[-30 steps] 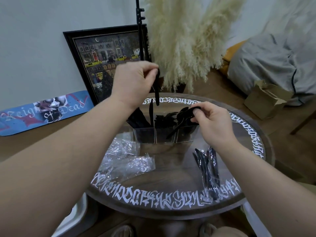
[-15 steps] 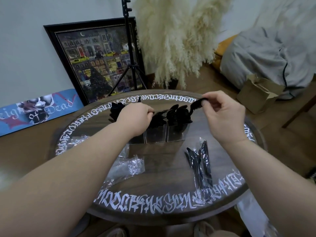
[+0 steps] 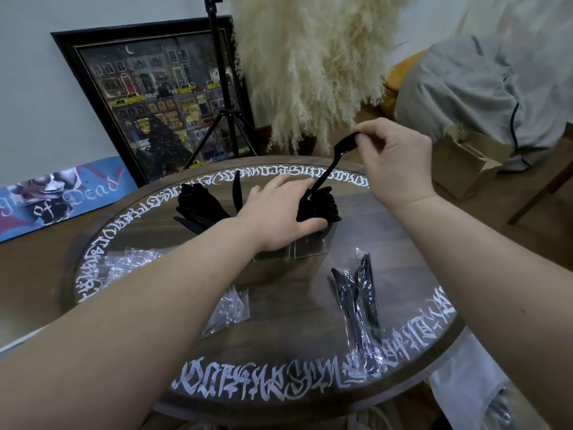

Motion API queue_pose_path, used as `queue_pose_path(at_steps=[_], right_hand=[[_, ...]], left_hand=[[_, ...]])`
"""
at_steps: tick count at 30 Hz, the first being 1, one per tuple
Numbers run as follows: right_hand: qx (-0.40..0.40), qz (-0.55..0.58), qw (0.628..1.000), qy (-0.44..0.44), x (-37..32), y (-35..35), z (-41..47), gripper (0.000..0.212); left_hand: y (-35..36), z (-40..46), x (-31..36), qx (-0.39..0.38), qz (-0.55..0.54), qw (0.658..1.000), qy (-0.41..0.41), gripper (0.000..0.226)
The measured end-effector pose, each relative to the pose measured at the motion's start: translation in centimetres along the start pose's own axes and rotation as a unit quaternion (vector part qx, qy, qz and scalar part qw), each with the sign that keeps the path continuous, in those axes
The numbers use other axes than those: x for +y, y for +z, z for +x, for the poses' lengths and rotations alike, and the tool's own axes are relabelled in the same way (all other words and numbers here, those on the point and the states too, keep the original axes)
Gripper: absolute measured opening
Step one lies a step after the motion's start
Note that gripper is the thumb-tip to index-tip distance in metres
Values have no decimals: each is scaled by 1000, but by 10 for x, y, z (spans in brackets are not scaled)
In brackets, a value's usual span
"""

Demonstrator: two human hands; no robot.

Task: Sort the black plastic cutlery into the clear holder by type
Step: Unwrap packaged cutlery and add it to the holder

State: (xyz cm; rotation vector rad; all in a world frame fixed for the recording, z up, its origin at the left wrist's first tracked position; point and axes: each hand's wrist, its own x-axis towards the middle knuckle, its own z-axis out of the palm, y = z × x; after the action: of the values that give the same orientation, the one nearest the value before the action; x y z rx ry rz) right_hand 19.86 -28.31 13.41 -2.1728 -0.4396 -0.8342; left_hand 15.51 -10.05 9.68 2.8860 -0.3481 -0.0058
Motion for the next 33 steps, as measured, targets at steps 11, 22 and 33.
queue_pose_path(at_steps=[11, 22, 33], right_hand=[[-256, -122, 959, -22, 2, 36, -30, 34], [-190, -80, 977, 53, 11, 4, -67, 37], [-439, -240, 814, 296, 34, -40, -161, 44]], left_hand=[[6, -5, -7, 67, 22, 997, 5, 66], [11, -37, 3, 189, -15, 979, 82, 52], [77, -80, 49, 35, -1, 994, 104, 38]])
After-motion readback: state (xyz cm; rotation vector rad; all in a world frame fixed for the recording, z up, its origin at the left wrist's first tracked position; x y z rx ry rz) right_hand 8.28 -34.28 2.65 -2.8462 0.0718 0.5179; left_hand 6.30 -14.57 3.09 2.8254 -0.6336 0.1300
